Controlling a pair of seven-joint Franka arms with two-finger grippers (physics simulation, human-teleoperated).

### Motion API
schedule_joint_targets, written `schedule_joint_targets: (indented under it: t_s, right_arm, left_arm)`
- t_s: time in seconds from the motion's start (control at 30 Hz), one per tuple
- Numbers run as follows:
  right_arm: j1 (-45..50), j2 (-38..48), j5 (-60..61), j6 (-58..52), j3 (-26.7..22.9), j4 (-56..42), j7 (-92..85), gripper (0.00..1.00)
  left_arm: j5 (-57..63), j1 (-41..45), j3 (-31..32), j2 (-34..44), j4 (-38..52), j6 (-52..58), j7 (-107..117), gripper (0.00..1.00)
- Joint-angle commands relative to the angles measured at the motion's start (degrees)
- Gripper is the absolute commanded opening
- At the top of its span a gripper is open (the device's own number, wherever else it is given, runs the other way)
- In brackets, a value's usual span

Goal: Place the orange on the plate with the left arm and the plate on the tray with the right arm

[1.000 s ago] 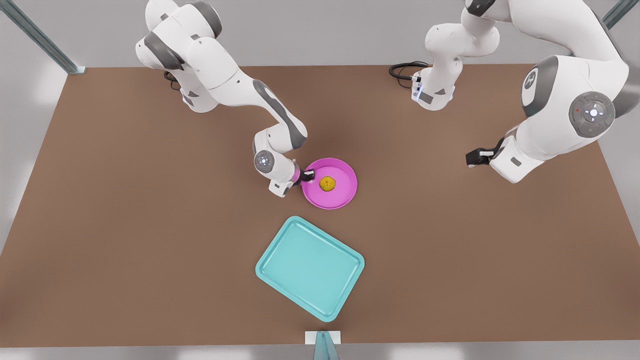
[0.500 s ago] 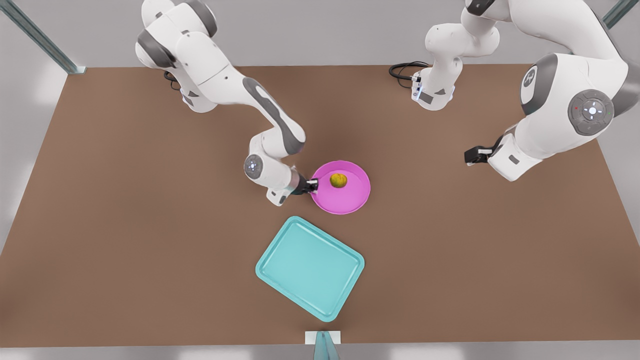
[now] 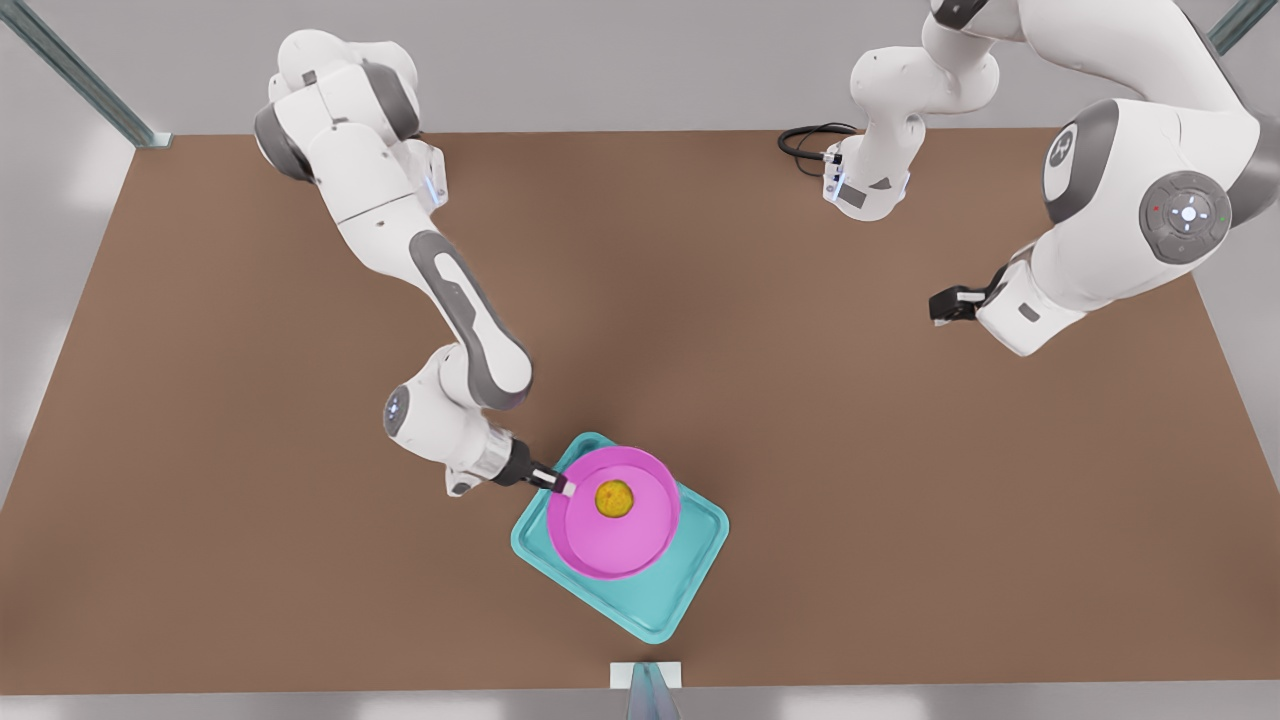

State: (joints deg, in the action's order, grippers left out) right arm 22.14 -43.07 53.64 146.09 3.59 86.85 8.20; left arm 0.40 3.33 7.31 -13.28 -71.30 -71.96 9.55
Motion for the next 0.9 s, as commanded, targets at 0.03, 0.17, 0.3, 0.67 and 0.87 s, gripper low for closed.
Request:
schedule_joint_targets:
  t_s: [0.03, 0.17, 0.3, 0.67, 0.87]
  right_arm:
    - [-0.3, -0.9, -0.3, 0.1, -1.4, -0.4, 6.5, 0.21]
    - [-0.2, -1.4, -0.4, 0.1, -1.4, -0.7, 6.6, 0.21]
    - [0.3, -1.6, -0.3, 0.1, -1.3, -0.8, 6.7, 0.21]
    - [0.5, -2.2, -0.2, 0.0, -1.0, -0.7, 7.0, 1.00]
    - [1.0, 6.5, -0.7, -5.5, -0.8, 4.8, 6.8, 1.00]
  left_arm:
    - [0.3, -0.1, -0.1, -0.2, 0.0, 0.1, -0.6, 1.00]
    - [0.4, -0.1, -0.1, -0.3, 0.0, 0.1, -0.3, 1.00]
    - [0.4, -0.1, -0.1, -0.1, 0.0, 0.2, -0.2, 1.00]
    - [0.3, -0.1, 0.0, -0.3, 0.0, 0.1, -0.2, 1.00]
    - [0.5, -0.1, 0.0, -0.3, 0.0, 0.1, -0.2, 1.00]
